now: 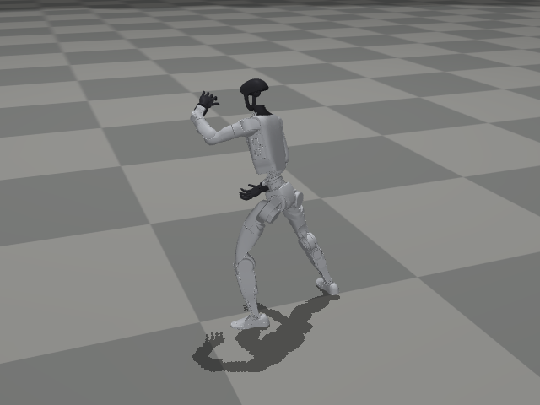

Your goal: Kungfu

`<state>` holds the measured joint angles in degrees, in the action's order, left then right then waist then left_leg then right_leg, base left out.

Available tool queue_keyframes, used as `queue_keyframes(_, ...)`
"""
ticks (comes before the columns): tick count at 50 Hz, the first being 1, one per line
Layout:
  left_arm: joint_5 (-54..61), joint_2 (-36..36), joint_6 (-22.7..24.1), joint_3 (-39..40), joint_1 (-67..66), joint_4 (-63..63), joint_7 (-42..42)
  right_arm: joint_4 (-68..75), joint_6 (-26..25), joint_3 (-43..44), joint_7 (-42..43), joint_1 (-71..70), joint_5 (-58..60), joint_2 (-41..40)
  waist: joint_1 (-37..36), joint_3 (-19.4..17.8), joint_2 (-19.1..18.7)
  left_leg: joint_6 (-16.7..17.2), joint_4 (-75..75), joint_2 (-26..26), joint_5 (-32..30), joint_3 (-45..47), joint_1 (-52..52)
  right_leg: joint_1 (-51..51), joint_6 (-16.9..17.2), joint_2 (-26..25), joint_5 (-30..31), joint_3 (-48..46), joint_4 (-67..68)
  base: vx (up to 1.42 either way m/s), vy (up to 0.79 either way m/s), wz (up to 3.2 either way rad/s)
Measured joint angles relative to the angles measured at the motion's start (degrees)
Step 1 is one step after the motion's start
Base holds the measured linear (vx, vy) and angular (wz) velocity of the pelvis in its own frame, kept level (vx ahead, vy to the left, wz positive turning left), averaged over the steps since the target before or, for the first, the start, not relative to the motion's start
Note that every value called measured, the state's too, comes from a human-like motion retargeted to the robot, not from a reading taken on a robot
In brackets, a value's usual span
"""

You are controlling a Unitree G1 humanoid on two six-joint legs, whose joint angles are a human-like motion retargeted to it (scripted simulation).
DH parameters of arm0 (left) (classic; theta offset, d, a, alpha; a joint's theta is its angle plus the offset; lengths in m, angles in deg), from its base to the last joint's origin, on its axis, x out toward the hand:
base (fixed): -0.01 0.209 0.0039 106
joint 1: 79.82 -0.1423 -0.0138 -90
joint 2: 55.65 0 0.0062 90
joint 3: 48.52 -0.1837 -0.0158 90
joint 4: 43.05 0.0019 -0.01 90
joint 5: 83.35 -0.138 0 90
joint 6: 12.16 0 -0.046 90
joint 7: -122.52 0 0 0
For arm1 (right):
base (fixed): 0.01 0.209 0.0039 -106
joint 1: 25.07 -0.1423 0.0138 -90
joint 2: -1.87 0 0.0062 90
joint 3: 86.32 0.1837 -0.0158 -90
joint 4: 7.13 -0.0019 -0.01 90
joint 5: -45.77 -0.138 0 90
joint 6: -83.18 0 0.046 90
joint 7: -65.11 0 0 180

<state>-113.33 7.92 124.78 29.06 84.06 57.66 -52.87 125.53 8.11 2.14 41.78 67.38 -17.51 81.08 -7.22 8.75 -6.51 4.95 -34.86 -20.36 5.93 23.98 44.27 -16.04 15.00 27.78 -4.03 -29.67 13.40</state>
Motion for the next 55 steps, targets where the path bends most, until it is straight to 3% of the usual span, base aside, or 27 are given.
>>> queue_keyframes(4, -5.0, -1.8, -0.9, 3.1, -0.8, -2.1, 4.7, 33.2, -6.5, 13.9, -9.4, -26.8, 3.3, -4.4, -3.6, 1.3, -1.1, -0.5, -7.8, 0.0, 6.7, 0.5, 3.1, 2.8, 0.0, 0.9, 3.8, -4.4, -3.9, 0.21, 0.67, 0.11)
queue_keyframes(7, -7.0, 0.4, -1.2, 3.6, 0.4, -2.2, 6.8, 54.7, -5.8, 20.9, -5.1, -40.5, 4.3, 0.3, -8.0, 2.0, -0.5, -1.1, -11.8, 0.6, 10.0, 0.6, 5.8, 2.6, 0.0, 2.0, 5.8, -6.0, -4.4, 0.1, 0.45, 0.25)
queue_keyframes(10, -7.0, 1.8, -1.5, 1.5, 2.3, -2.4, 5.8, 54.7, -1.7, 21.0, 2.8, -43.2, -5.4, 0.6, -10.4, 1.2, 2.3, -2.0, -14.2, 3.4, 13.1, 1.7, 5.8, 4.0, 0.0, 5.4, 7.7, -6.9, -3.7, 0.13, 0.21, 0.45)
queue_keyframes(15, -10.2, 0.9, -1.7, 1.9, 1.9, -2.9, 7.9, 53.9, -4.3, 20.0, -7.3, -45.8, -1.4, -3.1, -8.5, -1.0, 2.8, -2.9, -13.7, 5.2, 14.1, 1.3, 4.5, 4.9, -3.6, 6.1, 11.0, -7.1, -2.0, 0.09, 0.16, 0.17)
queue_keyframes(22, -12.2, 2.0, -1.9, 3.6, 0.6, 0.3, 9.5, 50.3, -4.9, 14.0, -7.9, -42.3, 5.2, -4.2, -7.0, -1.9, 4.0, -2.8, -12.7, 4.9, 13.6, 0.4, 4.0, 4.1, -4.6, 5.6, 13.2, -8.7, -2.2, 0.0, -0.05, -0.17)
queue_keyframes(28, -11.2, 3.9, -2.0, 7.4, -3.1, 3.2, 11.1, 44.7, -1.6, 11.6, -4.9, -40.7, 12.5, -4.7, -5.1, -1.8, 5.0, -2.4, -11.6, 3.7, 12.0, 1.0, 2.9, 3.2, -0.2, 5.8, 10.7, -8.8, -2.6, -0.08, -0.16, -0.34)
queue_keyframes(35, -3.9, 11.7, -2.5, 17.8, -14.1, 8.1, 10.8, 29.3, -1.5, 9.0, -4.4, -44.3, 10.8, -6.4, -1.7, -0.2, 4.8, -0.9, -5.3, -0.1, 5.8, 1.8, -0.5, -0.6, 0.0, 3.2, 6.6, -6.8, -0.7, -0.2, -0.39, -0.52)
queue_keyframes(40, 10.8, 21.7, -2.2, 28.4, -26.6, 14.5, 1.0, 10.6, 0.8, 5.7, -2.1, -48.2, 7.4, -4.2, 3.5, -0.3, 5.8, -0.2, 3.9, 1.3, -0.9, 4.2, -8.6, -3.2, -0.5, 5.0, 1.9, -0.9, 6.4, -0.11, -0.41, -0.22)
queue_keyframes(45, 30.4, 32.1, -9.1, 38.5, -38.7, 25.1, -14.9, -13.2, 7.8, 3.4, 4.3, -50.5, 7.1, 5.6, 5.9, 0.8, 6.7, 3.9, 13.4, 0.1, -10.4, 1.4, -15.6, -7.2, -2.4, 1.4, -3.4, 5.5, 13.3, -0.12, -0.62, -0.67)
queue_keyframes(48, 47.9, 37.8, -17.9, 42.0, -48.2, 30.2, -28.2, -27.5, 13.5, 5.4, 10.6, -50.4, 9.1, 15.4, 5.6, 2.4, 8.6, 5.1, 19.0, -0.8, -15.0, 1.8, -20.5, -10.2, -4.4, -0.8, -7.1, 8.0, 17.8, -0.01, -0.79, -0.98)
queue_keyframes(52, 70.6, 42.5, -31.3, 43.4, -62.4, 36.6, -42.8, -43.4, 20.4, 13.5, 19.3, -48.9, 16.5, 28.7, 6.8, 3.3, 9.9, 5.3, 26.1, -2.8, -18.6, 3.9, -26.8, -12.6, -6.7, -4.2, -11.9, 8.9, 22.9, -0.03, -0.75, -0.82)
queue_keyframes(55, 85.4, 45.1, -37.2, 47.4, -71.5, 43.0, -46.9, -53.4, 24.5, 22.2, 26.3, -45.1, 21.3, 38.3, 9.8, 3.8, 9.5, 3.4, 30.4, -3.2, -18.6, 2.8, -29.7, -14.8, -8.4, -6.4, -15.2, 9.4, 26.8, -0.01, -0.49, -0.61)
